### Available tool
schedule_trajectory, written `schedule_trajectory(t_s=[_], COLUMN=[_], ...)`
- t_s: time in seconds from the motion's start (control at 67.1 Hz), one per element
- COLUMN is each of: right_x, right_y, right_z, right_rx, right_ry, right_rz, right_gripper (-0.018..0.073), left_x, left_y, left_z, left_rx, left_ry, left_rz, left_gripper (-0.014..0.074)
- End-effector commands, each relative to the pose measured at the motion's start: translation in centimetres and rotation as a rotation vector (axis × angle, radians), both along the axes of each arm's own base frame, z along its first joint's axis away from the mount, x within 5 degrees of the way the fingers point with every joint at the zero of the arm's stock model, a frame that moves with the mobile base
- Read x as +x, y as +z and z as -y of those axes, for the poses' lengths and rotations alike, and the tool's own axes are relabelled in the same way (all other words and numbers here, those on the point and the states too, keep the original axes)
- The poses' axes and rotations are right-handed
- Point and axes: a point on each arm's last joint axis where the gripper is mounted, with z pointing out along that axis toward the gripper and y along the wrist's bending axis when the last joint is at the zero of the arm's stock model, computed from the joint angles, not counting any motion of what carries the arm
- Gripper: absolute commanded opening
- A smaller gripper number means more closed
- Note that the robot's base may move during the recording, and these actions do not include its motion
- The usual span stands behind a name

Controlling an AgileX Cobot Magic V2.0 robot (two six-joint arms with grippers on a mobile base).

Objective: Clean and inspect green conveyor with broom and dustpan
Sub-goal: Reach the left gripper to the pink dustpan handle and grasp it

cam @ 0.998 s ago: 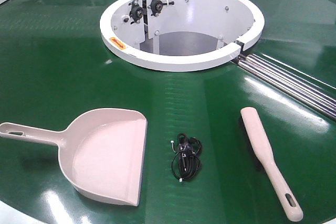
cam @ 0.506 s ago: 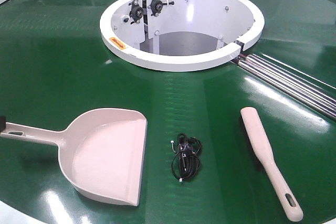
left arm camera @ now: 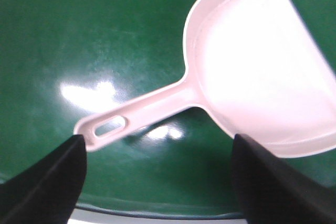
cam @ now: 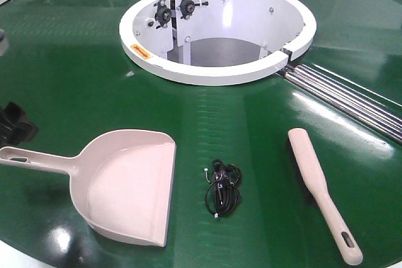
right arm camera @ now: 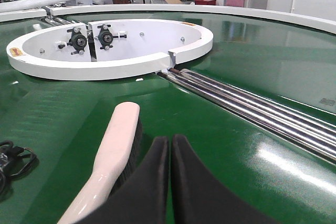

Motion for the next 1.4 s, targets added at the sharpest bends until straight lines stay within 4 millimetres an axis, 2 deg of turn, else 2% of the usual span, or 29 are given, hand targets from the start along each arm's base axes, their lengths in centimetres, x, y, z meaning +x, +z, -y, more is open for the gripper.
schedule_trajectory(t_s=[0.0,0.119,0.268,0.462,0.521,0.685,0.76,0.968,1.221,1.385], right_x=[0.1,0.1,0.1,0.1,0.1,0.1,0.1,0.1,0.1,0.1], right_y=[0.1,0.1,0.1,0.1,0.1,0.1,0.1,0.1,0.1,0.1], right_z=[0.0,0.0,0.0,0.0,0.0,0.0,0.0,0.0,0.0,0.0], right_rx=[-0.009,-0.009,-0.009,-0.009,-0.009,-0.009,-0.009,-0.009,-0.009,-0.009], right_ry=[-0.001,-0.001,-0.001,-0.001,-0.001,-0.001,-0.001,-0.001,-0.001,-0.001], right_rz=[0.064,0.064,0.064,0.064,0.064,0.064,0.064,0.064,0.064,0.064], right_gripper=[-0.0009,-0.0009,-0.0009,-0.0009,-0.0009,-0.0009,-0.0009,-0.0009,-0.0009,-0.0009], left_x=[1.3,2.6,4.0,5.2,5.3,5.0,4.9,5.1,5.8,6.4], left_y=[1.0,-0.2,-1.9,-2.6,-2.5,-2.7,-2.7,-3.2,-5.2,-6.6], left_z=[0.2,0.3,0.4,0.4,0.3,0.8,0.9,1.3,2.0,1.9], left_rx=[0.036,0.085,0.074,0.087,0.141,0.297,0.335,0.34,0.344,0.355], left_ry=[-0.098,-0.182,-0.152,-0.164,-0.231,-0.57,-0.671,-0.731,-0.842,-0.873], left_rz=[0.057,0.027,-0.021,0.008,0.036,0.05,0.056,0.052,-0.034,-0.091], left_gripper=[0.0541,0.0541,0.0541,0.0533,0.0521,0.0485,0.0478,0.0479,0.0568,0.0584])
